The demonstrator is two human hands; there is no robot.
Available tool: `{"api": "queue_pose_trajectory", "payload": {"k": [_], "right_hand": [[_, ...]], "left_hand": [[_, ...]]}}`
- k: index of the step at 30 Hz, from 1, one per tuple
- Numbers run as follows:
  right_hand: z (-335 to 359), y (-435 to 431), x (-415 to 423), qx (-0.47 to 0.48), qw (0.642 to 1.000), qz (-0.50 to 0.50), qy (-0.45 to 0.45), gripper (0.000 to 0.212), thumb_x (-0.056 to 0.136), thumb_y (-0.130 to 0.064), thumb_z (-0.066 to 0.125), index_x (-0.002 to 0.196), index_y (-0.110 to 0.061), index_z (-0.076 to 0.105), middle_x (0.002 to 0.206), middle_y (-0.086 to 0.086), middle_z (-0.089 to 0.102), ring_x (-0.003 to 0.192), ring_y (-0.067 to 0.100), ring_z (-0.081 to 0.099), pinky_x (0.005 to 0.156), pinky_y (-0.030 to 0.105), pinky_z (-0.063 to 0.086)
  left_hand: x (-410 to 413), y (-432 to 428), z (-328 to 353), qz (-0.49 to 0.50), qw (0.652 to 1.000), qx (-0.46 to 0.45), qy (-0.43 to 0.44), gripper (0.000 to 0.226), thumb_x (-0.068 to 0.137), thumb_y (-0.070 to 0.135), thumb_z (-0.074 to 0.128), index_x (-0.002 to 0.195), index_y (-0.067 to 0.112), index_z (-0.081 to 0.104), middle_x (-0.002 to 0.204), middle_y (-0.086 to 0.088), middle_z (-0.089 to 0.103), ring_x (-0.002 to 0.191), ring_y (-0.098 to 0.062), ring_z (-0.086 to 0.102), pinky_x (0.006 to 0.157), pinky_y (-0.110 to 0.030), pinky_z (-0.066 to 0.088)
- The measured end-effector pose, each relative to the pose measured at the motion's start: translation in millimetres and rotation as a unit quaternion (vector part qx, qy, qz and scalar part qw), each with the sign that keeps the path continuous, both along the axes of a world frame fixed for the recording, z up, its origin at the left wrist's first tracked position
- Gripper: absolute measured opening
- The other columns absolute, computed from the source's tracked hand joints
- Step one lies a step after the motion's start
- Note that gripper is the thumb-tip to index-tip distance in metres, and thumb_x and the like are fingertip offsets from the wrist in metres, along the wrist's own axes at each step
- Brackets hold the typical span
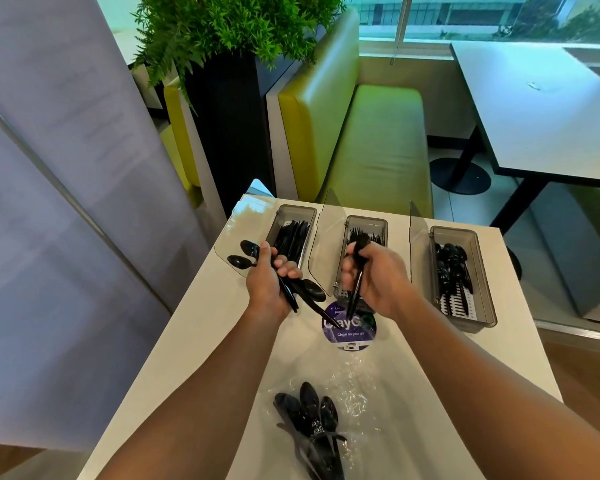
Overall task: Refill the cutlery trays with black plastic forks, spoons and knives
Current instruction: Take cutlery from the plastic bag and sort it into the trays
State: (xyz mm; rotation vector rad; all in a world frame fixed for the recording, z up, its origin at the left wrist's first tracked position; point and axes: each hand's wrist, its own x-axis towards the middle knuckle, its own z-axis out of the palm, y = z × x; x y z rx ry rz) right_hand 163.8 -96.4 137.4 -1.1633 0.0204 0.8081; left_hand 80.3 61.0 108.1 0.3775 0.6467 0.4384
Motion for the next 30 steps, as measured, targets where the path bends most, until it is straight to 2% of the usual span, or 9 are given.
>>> {"api": "queue_pose_trajectory", "payload": {"k": [3,6,8,16,19,21,23,26,30], "right_hand": [[-11,2,-8,-0.078,0.991,0.073,-0.085,0.024,0.105,-0.022,0.041,0.109,-0.007,0.059,0.06,0.0,0.046,0.044,0.014,0.031,0.039,0.027,0.024],[-21,4,-17,-0.142,0.963,0.148,-0.174,0.027,0.095,-0.032,0.067,0.099,-0.005,0.063,0.06,0.0,0.045,0.045,0.013,0.033,0.039,0.025,0.027],[-26,5,-22,-0.172,0.95,0.175,-0.193,0.026,0.088,-0.024,0.077,0.096,-0.003,0.064,0.061,0.005,0.047,0.046,0.014,0.037,0.041,0.025,0.03],[-13,-5,-5,-0.038,0.993,0.05,-0.097,0.01,0.095,-0.006,0.065,0.099,0.001,0.059,0.056,0.002,0.044,0.042,0.009,0.032,0.038,0.021,0.024],[-8,-9,5,0.014,0.997,0.004,-0.07,0.02,0.098,-0.01,0.057,0.109,0.006,0.062,0.055,-0.001,0.053,0.044,0.01,0.03,0.041,0.022,0.028],[0,-10,14,0.046,0.997,-0.031,-0.045,0.029,0.1,-0.014,0.053,0.118,0.009,0.058,0.065,0.0,0.067,0.043,0.009,0.028,0.04,0.021,0.031],[9,-12,26,0.058,0.994,-0.086,-0.034,0.017,0.098,-0.014,0.053,0.108,0.0,0.052,0.082,0.01,0.075,0.041,0.008,0.03,0.038,0.021,0.031],[25,-21,47,0.017,0.983,-0.175,-0.054,0.015,0.098,-0.02,0.058,0.093,-0.012,0.047,0.065,0.007,0.065,0.047,0.013,0.04,0.043,0.025,0.03],[38,-43,78,-0.018,0.976,-0.201,-0.078,0.026,0.1,-0.037,0.06,0.092,-0.017,0.046,0.056,-0.002,0.044,0.044,0.013,0.044,0.042,0.025,0.036]], "left_hand": [[3,0,-1,0.009,1.0,0.002,0.003,0.027,0.103,0.036,0.055,0.086,0.015,0.054,0.058,0.004,0.04,0.045,-0.009,0.036,0.043,-0.023,0.038],[7,0,-2,0.026,1.0,0.005,0.013,0.027,0.103,0.035,0.055,0.087,0.014,0.053,0.058,0.003,0.041,0.044,-0.01,0.037,0.044,-0.024,0.04],[8,0,-3,0.035,0.999,0.013,0.021,0.026,0.103,0.034,0.054,0.088,0.013,0.052,0.059,0.003,0.04,0.045,-0.01,0.037,0.046,-0.025,0.042],[11,3,-5,0.044,0.998,0.006,0.038,0.023,0.104,0.033,0.053,0.093,0.013,0.051,0.059,0.002,0.041,0.047,-0.011,0.037,0.064,-0.035,0.059],[16,-1,-1,0.025,0.999,0.018,0.033,0.023,0.104,0.033,0.052,0.095,0.013,0.051,0.059,0.003,0.039,0.046,-0.01,0.036,0.065,-0.038,0.06],[19,-6,1,-0.026,0.998,0.041,0.03,0.023,0.105,0.033,0.052,0.092,0.014,0.053,0.058,0.004,0.038,0.046,-0.009,0.034,0.064,-0.036,0.059],[20,-12,3,-0.118,0.989,0.079,0.027,0.025,0.104,0.033,0.052,0.086,0.016,0.054,0.057,0.005,0.037,0.043,-0.007,0.035,0.054,-0.028,0.051],[24,-23,5,-0.256,0.958,0.133,0.007,0.024,0.103,0.031,0.053,0.084,0.016,0.053,0.058,0.004,0.037,0.042,-0.006,0.034,0.041,-0.021,0.036],[33,-40,0,-0.36,0.911,0.201,-0.004,0.018,0.101,0.025,0.056,0.088,0.015,0.051,0.065,0.001,0.042,0.045,-0.007,0.036,0.04,-0.021,0.039]]}}
